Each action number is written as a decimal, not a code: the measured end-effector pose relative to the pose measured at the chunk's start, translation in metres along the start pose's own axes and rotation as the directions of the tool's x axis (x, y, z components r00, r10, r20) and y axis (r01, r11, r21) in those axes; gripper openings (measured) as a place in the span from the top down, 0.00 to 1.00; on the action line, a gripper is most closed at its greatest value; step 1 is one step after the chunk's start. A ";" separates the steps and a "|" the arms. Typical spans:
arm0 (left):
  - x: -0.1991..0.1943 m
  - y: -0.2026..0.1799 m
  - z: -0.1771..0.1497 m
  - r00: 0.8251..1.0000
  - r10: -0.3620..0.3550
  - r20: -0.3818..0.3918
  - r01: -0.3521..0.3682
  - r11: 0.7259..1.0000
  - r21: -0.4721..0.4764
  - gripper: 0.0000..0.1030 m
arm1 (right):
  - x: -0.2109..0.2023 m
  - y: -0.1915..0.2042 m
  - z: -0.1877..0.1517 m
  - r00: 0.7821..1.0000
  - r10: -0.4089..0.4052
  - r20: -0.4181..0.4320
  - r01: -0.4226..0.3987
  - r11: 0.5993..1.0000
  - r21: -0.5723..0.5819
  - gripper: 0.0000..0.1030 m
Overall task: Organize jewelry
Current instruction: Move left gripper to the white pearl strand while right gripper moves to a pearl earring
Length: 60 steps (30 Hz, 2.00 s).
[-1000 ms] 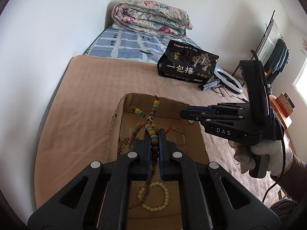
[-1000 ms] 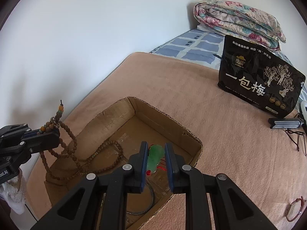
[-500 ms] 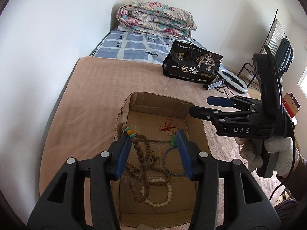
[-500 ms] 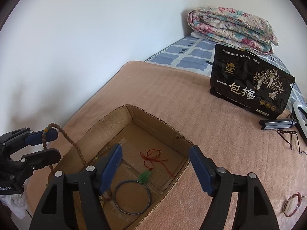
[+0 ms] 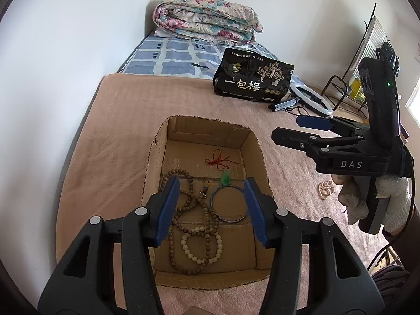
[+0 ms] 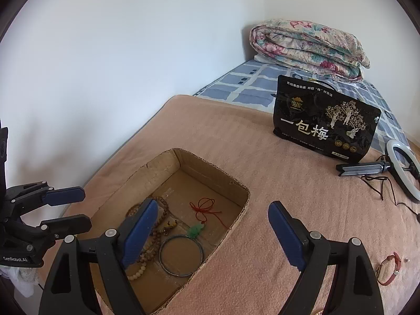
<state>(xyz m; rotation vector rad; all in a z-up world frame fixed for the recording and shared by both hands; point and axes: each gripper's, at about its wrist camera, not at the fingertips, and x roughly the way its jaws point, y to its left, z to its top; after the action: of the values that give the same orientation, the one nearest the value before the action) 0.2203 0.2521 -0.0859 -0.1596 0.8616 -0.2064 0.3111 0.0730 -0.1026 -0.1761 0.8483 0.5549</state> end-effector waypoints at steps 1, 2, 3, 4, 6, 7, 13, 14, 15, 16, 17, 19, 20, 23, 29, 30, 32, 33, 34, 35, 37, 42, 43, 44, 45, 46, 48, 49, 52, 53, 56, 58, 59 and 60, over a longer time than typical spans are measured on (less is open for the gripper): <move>-0.003 -0.003 -0.001 1.000 0.003 0.004 -0.003 1.000 0.004 0.49 | -0.003 -0.001 -0.001 1.000 -0.001 0.003 0.001 1.000 0.000 0.15; -0.005 -0.005 -0.001 1.000 0.007 0.008 -0.007 1.000 0.007 0.49 | -0.006 -0.001 -0.001 1.000 -0.004 0.005 0.004 1.000 0.000 0.15; -0.008 -0.007 -0.002 1.000 0.012 0.014 -0.012 1.000 0.009 0.49 | -0.010 -0.002 -0.003 1.000 -0.007 0.007 0.007 1.000 0.001 0.14; -0.011 -0.010 -0.002 1.000 0.014 0.019 -0.015 1.000 0.010 0.49 | -0.014 -0.003 -0.004 1.000 -0.011 0.011 0.011 1.000 0.003 0.14; -0.017 -0.016 -0.003 0.999 0.018 0.030 -0.018 1.000 0.015 0.49 | -0.022 -0.006 -0.008 1.000 -0.015 0.016 0.015 1.000 0.008 0.14; -0.020 -0.020 -0.004 0.999 0.019 0.037 -0.020 1.000 0.022 0.49 | -0.026 -0.008 -0.010 1.000 -0.018 0.017 0.018 1.000 0.012 0.14; -0.034 -0.046 -0.007 0.998 0.017 0.068 -0.021 0.998 0.054 0.49 | -0.055 -0.024 -0.026 0.996 -0.073 0.041 0.073 0.997 0.023 0.06; -0.035 -0.049 -0.008 0.997 0.013 0.076 -0.017 0.998 0.055 0.49 | -0.060 -0.028 -0.029 0.995 -0.084 0.049 0.082 0.996 0.029 0.05; -0.036 -0.054 -0.009 0.997 0.012 0.082 -0.017 0.998 0.058 0.49 | -0.067 -0.032 -0.033 0.994 -0.090 0.055 0.089 0.995 0.035 0.04; -0.036 -0.060 -0.011 0.996 0.012 0.087 -0.017 0.998 0.062 0.49 | -0.073 -0.037 -0.036 0.994 -0.097 0.059 0.095 0.995 0.042 0.04; -0.037 -0.064 -0.012 0.996 0.008 0.091 -0.014 0.998 0.066 0.49 | -0.079 -0.042 -0.040 0.993 -0.105 0.061 0.102 0.994 0.048 0.04; -0.037 -0.075 -0.015 0.996 -0.008 0.093 0.001 0.997 0.076 0.49 | -0.092 -0.053 -0.047 0.990 -0.127 0.064 0.124 0.991 0.056 0.04; -0.036 -0.082 -0.017 0.996 -0.019 0.092 0.012 0.996 0.083 0.49 | -0.098 -0.058 -0.050 0.988 -0.142 0.067 0.138 0.989 0.060 0.04; -0.035 -0.102 -0.022 0.995 -0.038 0.091 0.027 0.993 0.117 0.49 | -0.118 -0.078 -0.062 0.981 -0.179 0.077 0.173 0.981 0.084 0.01; -0.023 -0.145 -0.030 0.994 -0.079 0.069 0.065 0.981 0.182 0.43 | -0.156 -0.120 -0.092 0.967 -0.242 0.084 0.228 0.963 0.143 0.00; -0.020 -0.150 -0.031 0.994 -0.088 0.064 0.075 0.979 0.188 0.43 | -0.161 -0.127 -0.097 0.964 -0.252 0.082 0.238 0.959 0.151 0.00; -0.013 -0.162 -0.032 0.993 -0.105 0.052 0.093 0.977 0.193 0.43 | -0.173 -0.140 -0.109 0.959 -0.271 0.077 0.256 0.952 0.167 0.00; -0.010 -0.167 -0.033 0.993 -0.112 0.047 0.101 0.976 0.195 0.43 | -0.177 -0.146 -0.115 0.957 -0.281 0.075 0.265 0.948 0.175 0.00; -0.006 -0.172 -0.034 0.992 -0.120 0.041 0.110 0.974 0.196 0.43 | -0.182 -0.153 -0.121 0.954 -0.291 0.072 0.274 0.944 0.182 0.00; -0.002 -0.178 -0.035 0.991 -0.128 0.036 0.118 0.973 0.197 0.43 | -0.186 -0.159 -0.127 0.951 -0.301 0.070 0.283 0.940 0.191 0.00; 0.007 -0.188 -0.036 0.990 -0.141 0.022 0.133 0.970 0.204 0.43 | -0.196 -0.172 -0.139 0.945 -0.320 0.064 0.301 0.931 0.205 0.00; 0.029 -0.210 -0.040 0.984 -0.175 -0.012 0.174 0.962 0.213 0.43 | -0.214 -0.198 -0.165 0.926 -0.374 0.044 0.356 0.908 0.220 0.00; 0.035 -0.214 -0.040 0.984 -0.179 -0.019 0.179 0.960 0.214 0.43 | -0.216 -0.203 -0.172 0.922 -0.385 0.038 0.369 0.904 0.218 0.00; 0.040 -0.218 -0.041 0.983 -0.181 -0.027 0.182 0.959 0.217 0.43 | -0.217 -0.207 -0.178 0.918 -0.395 0.030 0.379 0.899 0.218 0.00; 0.046 -0.223 -0.041 0.983 -0.182 -0.037 0.186 0.958 0.220 0.43 | -0.218 -0.211 -0.184 0.915 -0.402 0.022 0.388 0.895 0.218 0.00; 0.052 -0.227 -0.042 0.982 -0.185 -0.048 0.191 0.956 0.221 0.43 | -0.218 -0.215 -0.190 0.913 -0.407 0.015 0.394 0.892 0.221 0.00; 0.062 -0.234 -0.044 0.979 -0.193 -0.067 0.203 0.953 0.224 0.43 | -0.218 -0.224 -0.202 0.912 -0.410 -0.001 0.399 0.887 0.232 0.00; 0.068 -0.238 -0.045 0.978 -0.194 -0.078 0.207 0.951 0.229 0.43 | -0.217 -0.227 -0.207 0.912 -0.410 -0.005 0.399 0.885 0.239 0.00; 0.083 -0.249 -0.049 0.973 -0.206 -0.106 0.226 0.943 0.242 0.43 | -0.215 -0.237 -0.226 0.911 -0.412 -0.019 0.403 0.879 0.254 0.01; 0.089 -0.253 -0.050 0.971 -0.206 -0.118 0.230 0.941 0.250 0.43 | -0.213 -0.239 -0.231 0.913 -0.407 -0.023 0.399 0.880 0.258 0.01; 0.105 -0.267 -0.055 0.968 -0.200 -0.148 0.236 0.928 0.290 0.43 | -0.204 -0.246 -0.246 0.928 -0.369 -0.050 0.369 0.891 0.265 0.06; 0.114 -0.277 -0.059 0.969 -0.185 -0.166 0.231 0.917 0.326 0.43 | -0.198 -0.249 -0.257 0.936 -0.346 -0.068 0.351 0.898 0.266 0.10; 0.119 -0.281 -0.060 0.969 -0.176 -0.174 0.228 0.911 0.345 0.43 | -0.194 -0.250 -0.261 0.937 -0.339 -0.078 0.348 0.900 0.264 0.11; 0.123 -0.286 -0.062 0.970 -0.165 -0.179 0.222 0.903 0.369 0.43 | -0.191 -0.251 -0.265 0.939 -0.333 -0.090 0.345 0.901 0.262 0.14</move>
<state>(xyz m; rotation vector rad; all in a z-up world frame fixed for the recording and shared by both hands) 0.2181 -0.0579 -0.1526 0.1431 0.9321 -0.5771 0.1682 -0.3104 -0.1508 -0.0791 0.9029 0.1024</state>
